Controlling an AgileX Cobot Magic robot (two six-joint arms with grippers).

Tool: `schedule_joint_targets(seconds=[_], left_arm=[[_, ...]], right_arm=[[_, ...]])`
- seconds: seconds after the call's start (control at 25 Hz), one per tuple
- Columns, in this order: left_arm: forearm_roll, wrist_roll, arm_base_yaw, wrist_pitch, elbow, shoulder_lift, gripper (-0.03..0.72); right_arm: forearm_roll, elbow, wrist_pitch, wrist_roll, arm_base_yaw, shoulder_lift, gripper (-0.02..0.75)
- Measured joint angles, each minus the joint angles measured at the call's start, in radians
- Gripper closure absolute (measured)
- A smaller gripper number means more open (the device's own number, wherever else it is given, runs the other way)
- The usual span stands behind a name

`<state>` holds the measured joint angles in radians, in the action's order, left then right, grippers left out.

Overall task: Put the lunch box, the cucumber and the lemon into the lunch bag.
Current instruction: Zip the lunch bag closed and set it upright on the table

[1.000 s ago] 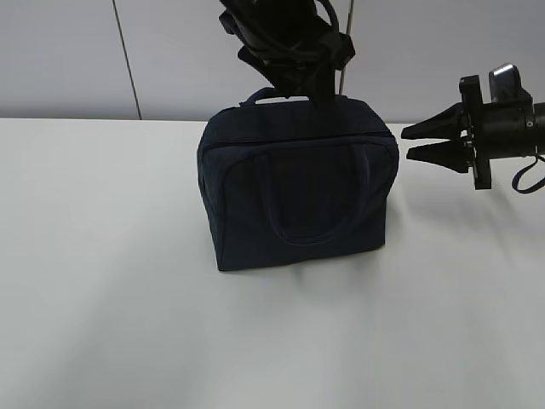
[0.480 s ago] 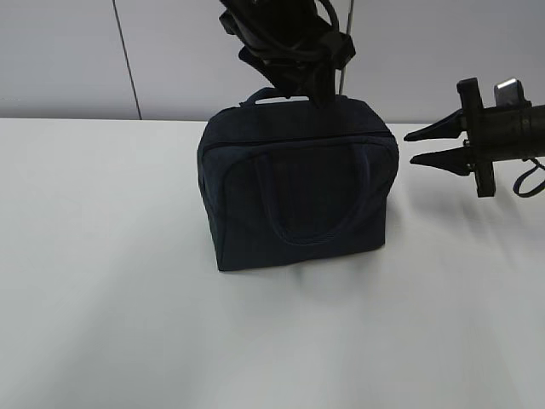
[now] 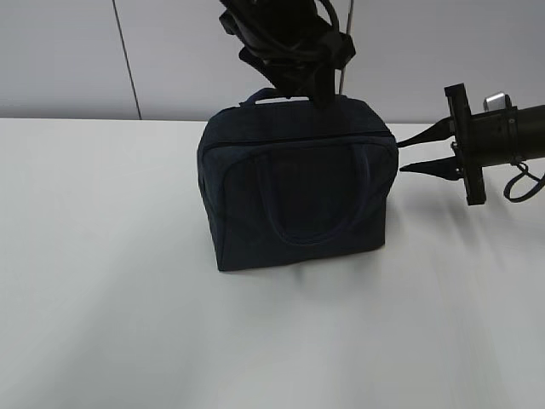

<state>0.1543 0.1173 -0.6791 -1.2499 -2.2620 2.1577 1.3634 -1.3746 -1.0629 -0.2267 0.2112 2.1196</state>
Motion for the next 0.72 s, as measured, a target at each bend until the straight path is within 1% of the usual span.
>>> schedule_joint_targets(seconds=[0.24, 0.6, 0.72], left_arm=[[0.000, 0.000, 0.000, 0.000, 0.000, 0.000, 0.323], [0.012, 0.000, 0.000, 0.000, 0.000, 0.000, 0.323], [0.014, 0.000, 0.000, 0.000, 0.000, 0.000, 0.323]], right_arm=[[-0.063, 0.000, 0.023, 0.057, 0.000, 0.000, 0.461], [-0.067, 0.000, 0.057, 0.086, 0.000, 0.000, 0.460], [-0.048, 0.000, 0.057, 0.090, 0.000, 0.000, 0.460]])
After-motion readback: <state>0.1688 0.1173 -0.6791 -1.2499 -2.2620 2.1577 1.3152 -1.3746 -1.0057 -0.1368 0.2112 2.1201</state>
